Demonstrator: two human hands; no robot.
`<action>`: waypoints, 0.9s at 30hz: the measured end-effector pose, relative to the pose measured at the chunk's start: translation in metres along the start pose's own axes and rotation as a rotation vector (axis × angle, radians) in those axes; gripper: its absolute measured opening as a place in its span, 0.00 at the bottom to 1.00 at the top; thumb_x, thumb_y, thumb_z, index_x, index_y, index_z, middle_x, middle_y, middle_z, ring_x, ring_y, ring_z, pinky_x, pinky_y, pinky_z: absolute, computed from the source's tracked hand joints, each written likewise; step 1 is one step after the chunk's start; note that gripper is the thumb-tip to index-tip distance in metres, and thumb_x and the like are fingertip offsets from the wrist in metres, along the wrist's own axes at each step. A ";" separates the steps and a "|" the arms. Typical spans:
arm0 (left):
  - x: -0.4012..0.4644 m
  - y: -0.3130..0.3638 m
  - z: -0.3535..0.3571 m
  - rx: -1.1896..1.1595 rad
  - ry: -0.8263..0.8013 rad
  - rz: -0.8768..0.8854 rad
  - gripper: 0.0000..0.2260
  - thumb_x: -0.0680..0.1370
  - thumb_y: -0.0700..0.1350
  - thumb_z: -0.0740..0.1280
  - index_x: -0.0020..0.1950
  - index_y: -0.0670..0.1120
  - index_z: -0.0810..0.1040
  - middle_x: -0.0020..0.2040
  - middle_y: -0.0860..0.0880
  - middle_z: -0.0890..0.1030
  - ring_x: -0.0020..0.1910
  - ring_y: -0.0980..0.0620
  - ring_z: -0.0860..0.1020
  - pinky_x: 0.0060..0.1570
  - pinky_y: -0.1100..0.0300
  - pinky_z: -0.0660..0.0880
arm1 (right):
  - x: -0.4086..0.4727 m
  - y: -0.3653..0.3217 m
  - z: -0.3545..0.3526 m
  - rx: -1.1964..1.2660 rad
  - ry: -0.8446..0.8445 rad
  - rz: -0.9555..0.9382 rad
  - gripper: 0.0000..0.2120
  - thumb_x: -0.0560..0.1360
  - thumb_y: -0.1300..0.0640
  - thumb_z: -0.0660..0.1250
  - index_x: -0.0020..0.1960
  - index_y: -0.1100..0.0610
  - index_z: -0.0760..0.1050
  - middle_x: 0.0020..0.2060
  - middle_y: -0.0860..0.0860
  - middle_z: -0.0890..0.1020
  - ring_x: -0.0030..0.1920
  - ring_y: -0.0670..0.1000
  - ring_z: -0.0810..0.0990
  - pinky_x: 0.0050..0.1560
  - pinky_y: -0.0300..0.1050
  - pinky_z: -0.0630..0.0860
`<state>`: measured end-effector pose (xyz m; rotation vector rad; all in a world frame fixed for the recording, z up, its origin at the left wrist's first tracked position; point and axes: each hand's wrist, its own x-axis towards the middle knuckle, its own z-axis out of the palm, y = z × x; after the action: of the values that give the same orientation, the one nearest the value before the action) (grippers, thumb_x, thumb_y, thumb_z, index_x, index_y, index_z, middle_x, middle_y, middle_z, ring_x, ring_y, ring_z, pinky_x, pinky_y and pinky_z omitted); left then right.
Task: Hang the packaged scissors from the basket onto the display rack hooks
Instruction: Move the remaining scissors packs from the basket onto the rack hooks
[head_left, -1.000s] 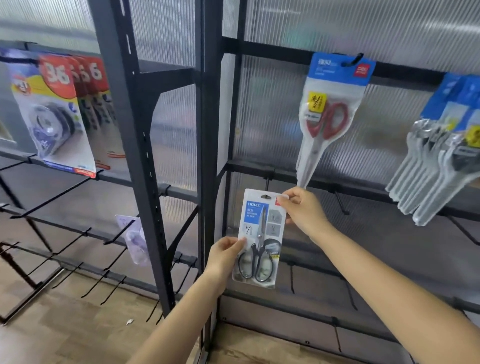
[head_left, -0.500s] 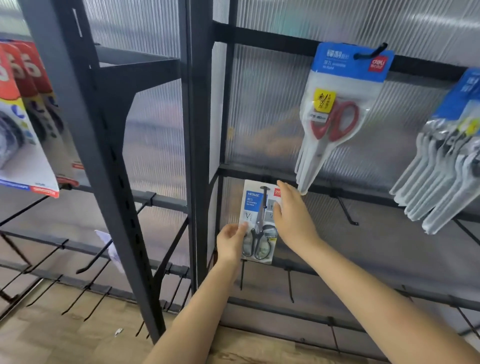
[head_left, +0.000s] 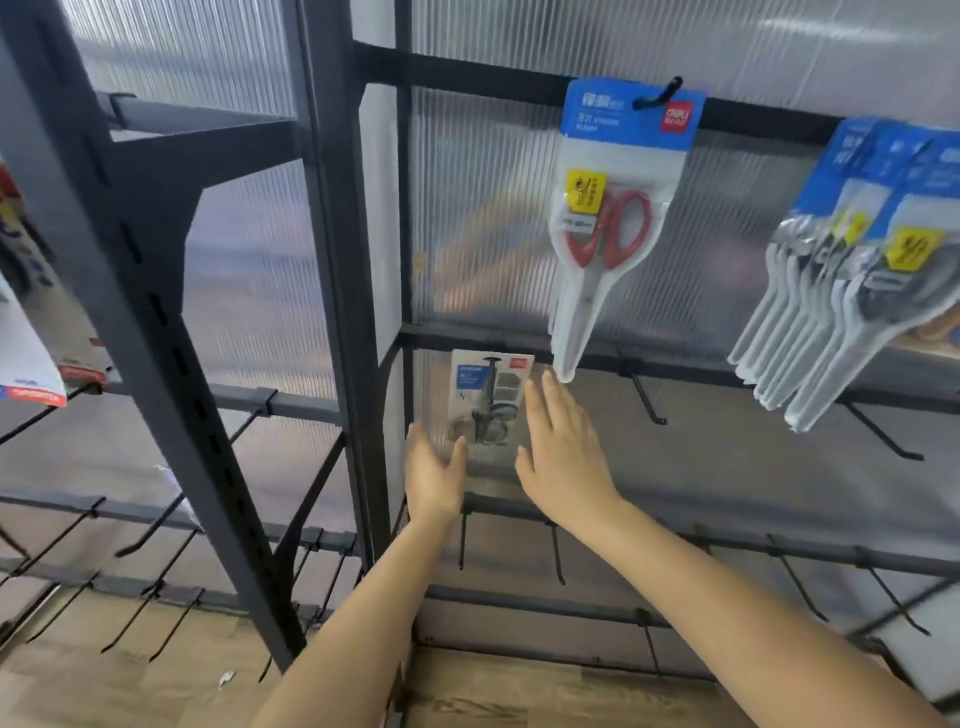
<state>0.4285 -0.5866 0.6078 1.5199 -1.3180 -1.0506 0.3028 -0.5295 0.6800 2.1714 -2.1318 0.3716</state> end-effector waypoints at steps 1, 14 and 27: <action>-0.009 -0.002 0.001 0.169 0.035 0.101 0.30 0.80 0.49 0.62 0.77 0.44 0.52 0.77 0.45 0.55 0.76 0.48 0.56 0.73 0.54 0.55 | -0.007 0.004 0.001 -0.023 -0.012 0.003 0.34 0.80 0.54 0.55 0.77 0.57 0.38 0.76 0.55 0.40 0.76 0.54 0.40 0.76 0.52 0.45; -0.154 0.030 0.079 0.732 -0.281 0.736 0.19 0.82 0.46 0.55 0.72 0.42 0.65 0.75 0.44 0.62 0.74 0.47 0.60 0.72 0.56 0.54 | -0.163 0.103 -0.023 -0.011 -0.062 0.256 0.28 0.81 0.52 0.53 0.77 0.57 0.47 0.77 0.54 0.50 0.76 0.52 0.48 0.75 0.48 0.48; -0.421 0.110 0.298 0.605 -0.968 1.151 0.21 0.81 0.46 0.58 0.72 0.39 0.64 0.70 0.41 0.69 0.68 0.43 0.66 0.66 0.56 0.61 | -0.478 0.272 -0.109 -0.068 0.191 0.951 0.24 0.77 0.56 0.58 0.71 0.63 0.63 0.68 0.60 0.69 0.68 0.59 0.68 0.67 0.50 0.64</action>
<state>0.0734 -0.1997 0.6537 0.2342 -2.8466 -0.5633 0.0176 -0.0479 0.6475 0.8930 -2.8314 0.5037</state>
